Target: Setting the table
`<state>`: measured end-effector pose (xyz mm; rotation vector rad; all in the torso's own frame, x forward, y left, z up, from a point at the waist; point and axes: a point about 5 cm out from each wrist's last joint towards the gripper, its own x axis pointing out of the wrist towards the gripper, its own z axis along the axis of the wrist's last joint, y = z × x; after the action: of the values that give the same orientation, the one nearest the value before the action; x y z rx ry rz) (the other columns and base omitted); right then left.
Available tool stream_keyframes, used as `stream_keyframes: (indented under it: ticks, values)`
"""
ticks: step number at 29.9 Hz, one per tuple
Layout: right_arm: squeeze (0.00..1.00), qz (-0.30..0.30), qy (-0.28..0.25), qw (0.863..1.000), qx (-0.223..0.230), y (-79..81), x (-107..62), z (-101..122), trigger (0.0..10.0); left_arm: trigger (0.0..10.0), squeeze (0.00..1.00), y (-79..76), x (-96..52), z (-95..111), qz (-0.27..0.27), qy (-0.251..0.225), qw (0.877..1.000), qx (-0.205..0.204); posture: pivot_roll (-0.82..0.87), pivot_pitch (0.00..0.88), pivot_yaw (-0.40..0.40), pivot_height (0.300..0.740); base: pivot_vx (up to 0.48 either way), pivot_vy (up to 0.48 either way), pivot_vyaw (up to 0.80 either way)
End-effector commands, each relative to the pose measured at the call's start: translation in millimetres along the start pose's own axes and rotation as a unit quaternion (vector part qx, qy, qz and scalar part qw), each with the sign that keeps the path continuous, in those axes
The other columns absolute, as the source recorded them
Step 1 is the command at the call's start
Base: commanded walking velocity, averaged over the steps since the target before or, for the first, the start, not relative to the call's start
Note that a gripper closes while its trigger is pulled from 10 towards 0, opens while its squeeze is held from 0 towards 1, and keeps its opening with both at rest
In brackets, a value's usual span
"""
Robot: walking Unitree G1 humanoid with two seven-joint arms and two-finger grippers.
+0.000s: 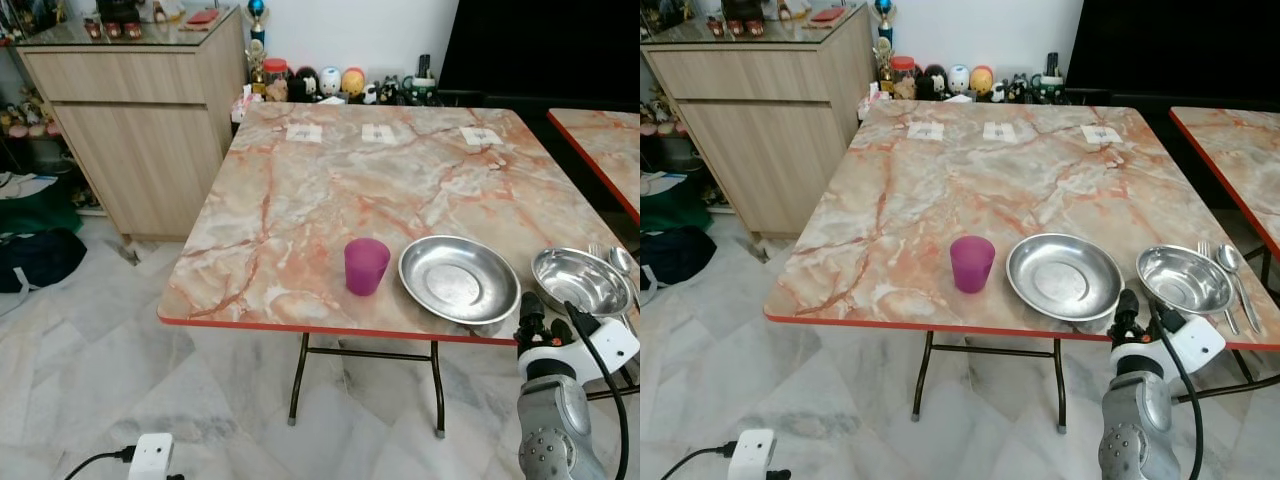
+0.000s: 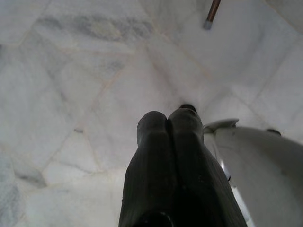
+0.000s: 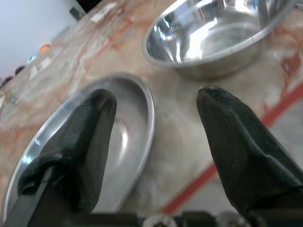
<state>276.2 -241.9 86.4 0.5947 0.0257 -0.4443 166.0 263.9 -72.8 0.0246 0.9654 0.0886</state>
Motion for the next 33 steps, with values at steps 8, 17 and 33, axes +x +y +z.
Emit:
stream_keyframes:
  ticks: [8, 17, 33]
  values:
    - [0.00, -0.020, 0.034, 0.999, -0.025, -3.0, 21.5, 4.0, 10.0, 10.0, 0.00, -29.7, -0.5, -26.1, -0.023, 0.013, 1.000, 0.003, 0.07, 0.000, -0.019, 0.740, 0.000, 0.000, 0.00]
    - [0.00, -0.025, 0.051, 0.998, -0.025, -2.6, 34.3, 1.4, 10.0, 10.0, 0.00, -22.1, -2.3, -28.4, -0.017, 0.017, 1.000, 0.007, 0.08, 0.000, -0.013, 0.740, 0.000, 0.000, 0.00]
    - [0.00, -0.026, 0.086, 0.996, -0.026, -1.6, 41.6, -11.5, 10.0, 10.0, 0.00, -27.6, 1.6, -17.6, -0.018, 0.010, 1.000, 0.010, 0.09, 0.000, -0.012, 0.740, 0.000, 0.000, 0.00]
